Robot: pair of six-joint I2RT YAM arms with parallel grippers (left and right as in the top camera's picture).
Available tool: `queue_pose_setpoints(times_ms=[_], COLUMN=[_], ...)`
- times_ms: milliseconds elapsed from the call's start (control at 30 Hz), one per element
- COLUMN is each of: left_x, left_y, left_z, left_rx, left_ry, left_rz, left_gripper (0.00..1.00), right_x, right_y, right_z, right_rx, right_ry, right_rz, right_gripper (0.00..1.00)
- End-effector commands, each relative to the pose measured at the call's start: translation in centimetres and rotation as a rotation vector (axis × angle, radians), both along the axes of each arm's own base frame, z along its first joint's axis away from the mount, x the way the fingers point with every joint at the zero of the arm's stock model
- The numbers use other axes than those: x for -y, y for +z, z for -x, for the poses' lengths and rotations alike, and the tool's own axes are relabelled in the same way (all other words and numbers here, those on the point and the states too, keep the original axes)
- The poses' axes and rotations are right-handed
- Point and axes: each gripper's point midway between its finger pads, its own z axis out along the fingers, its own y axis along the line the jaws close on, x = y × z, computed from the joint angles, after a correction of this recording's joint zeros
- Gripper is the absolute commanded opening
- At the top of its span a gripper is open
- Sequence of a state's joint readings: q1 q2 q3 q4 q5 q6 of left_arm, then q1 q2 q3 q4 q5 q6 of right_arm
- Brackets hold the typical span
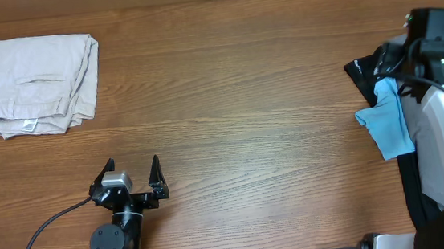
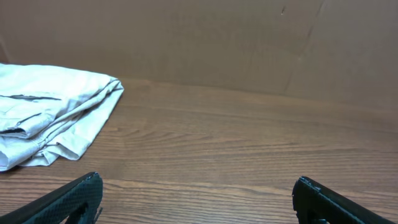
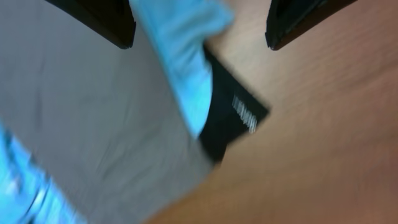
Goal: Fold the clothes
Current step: 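Reach the right gripper into the clothes pile and grasp the grey shorts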
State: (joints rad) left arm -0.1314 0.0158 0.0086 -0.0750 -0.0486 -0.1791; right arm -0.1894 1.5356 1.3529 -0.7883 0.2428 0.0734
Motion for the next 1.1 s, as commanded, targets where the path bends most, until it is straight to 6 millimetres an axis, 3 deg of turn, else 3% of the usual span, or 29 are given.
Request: queue_pose_setpoints(times_ms=[0, 233, 467, 767, 1067], left_x=[0.1, 0.1, 0.1, 0.1, 0.1], left_y=[0.1, 0.1, 0.1, 0.1, 0.1], left_z=[0.0, 0.0, 0.0, 0.0, 0.0], left_rx=[0.012, 0.012, 0.012, 0.012, 0.012], left_ry=[-0.007, -0.007, -0.007, -0.007, -0.007], left_rz=[-0.021, -0.021, -0.021, -0.021, -0.021], left_gripper=[1.0, 1.0, 1.0, 1.0, 1.0], right_x=[2.3, 4.2, 5.3, 7.3, 7.9], right_y=[-0.3, -4.9, -9.0, -13.6, -15.9], right_z=[-2.0, -6.4, -9.1, -8.9, -8.8], right_rx=[0.005, -0.026, -0.044, -0.141, -0.173], right_ry=[0.039, 0.116, 0.155, 0.136, 0.134], right_rz=[0.063, 0.157, 0.218, 0.263, 0.254], right_gripper=[0.69, 0.68, 0.69, 0.7, 0.7])
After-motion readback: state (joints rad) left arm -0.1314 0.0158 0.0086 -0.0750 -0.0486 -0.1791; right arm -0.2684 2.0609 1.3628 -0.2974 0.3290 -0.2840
